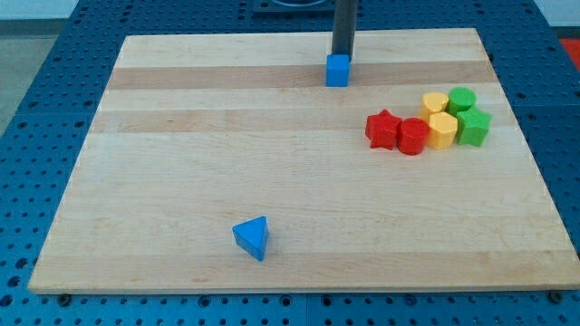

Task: Push blue cube towards bottom center

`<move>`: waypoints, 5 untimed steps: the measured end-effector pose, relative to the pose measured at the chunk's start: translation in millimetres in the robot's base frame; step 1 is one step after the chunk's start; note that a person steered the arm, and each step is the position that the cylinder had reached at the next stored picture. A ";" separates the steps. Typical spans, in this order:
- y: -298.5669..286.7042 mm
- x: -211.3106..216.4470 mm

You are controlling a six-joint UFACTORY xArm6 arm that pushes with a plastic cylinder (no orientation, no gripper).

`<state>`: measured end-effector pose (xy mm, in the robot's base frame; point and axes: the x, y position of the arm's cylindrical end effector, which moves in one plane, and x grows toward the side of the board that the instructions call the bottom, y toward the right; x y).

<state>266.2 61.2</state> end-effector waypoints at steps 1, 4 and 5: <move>-1.1 16.9; -29.5 66.5; -39.5 87.6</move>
<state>353.8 21.7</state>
